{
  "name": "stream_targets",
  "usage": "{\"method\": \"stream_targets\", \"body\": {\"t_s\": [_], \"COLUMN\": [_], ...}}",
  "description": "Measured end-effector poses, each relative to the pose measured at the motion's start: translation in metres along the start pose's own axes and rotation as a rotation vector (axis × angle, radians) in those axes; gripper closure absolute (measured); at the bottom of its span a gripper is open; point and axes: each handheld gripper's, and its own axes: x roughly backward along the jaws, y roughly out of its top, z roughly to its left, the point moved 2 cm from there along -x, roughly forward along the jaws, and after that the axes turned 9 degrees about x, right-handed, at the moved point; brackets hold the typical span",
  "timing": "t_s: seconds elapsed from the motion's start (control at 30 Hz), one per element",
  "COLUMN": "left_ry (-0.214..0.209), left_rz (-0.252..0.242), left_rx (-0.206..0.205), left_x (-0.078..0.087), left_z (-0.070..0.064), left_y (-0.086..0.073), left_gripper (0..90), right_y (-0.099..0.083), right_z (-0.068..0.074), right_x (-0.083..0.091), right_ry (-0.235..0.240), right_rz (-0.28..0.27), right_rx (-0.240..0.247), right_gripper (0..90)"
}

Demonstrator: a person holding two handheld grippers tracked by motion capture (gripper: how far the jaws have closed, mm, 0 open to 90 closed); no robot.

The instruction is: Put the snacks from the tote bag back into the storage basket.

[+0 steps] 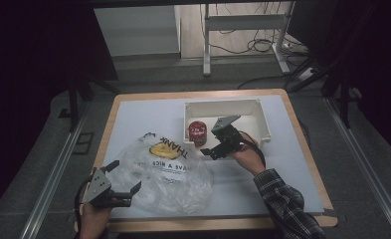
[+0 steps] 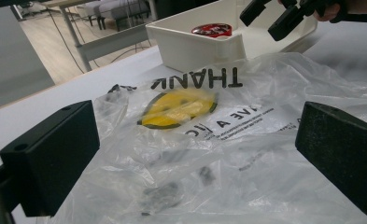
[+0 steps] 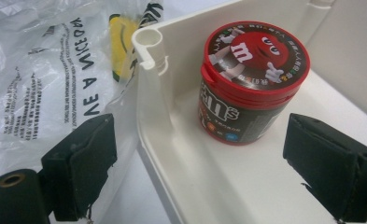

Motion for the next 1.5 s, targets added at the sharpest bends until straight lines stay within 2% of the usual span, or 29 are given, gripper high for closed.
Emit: {"method": "stream_targets", "body": {"t_s": [0.67,0.9,1.23,1.5], "left_ry": [-0.002,-0.003,-0.003,-0.003], "left_rz": [0.002,0.001,0.002,0.004], "left_rx": [-0.005,-0.003,-0.005,-0.008], "left_x": [0.0,0.0,0.0,0.0], "left_z": [0.0,0.0,0.0,-0.001], "left_y": [0.0,0.0,0.0,0.0], "left_gripper": [0.0,0.0,0.0,0.0], "right_y": [-0.003,-0.008,-0.013,-0.017], "right_z": [0.008,0.011,0.015,0.017], "right_x": [0.014,0.024,0.032,0.034], "right_ry": [0.007,-0.009,-0.009,-0.008], "right_rz": [-0.04,-0.049,-0.07,-0.059], "right_rx": [-0.012,-0.015,-0.027,-0.02], "right_gripper": [9.9,9.9,9.9,9.9]}}
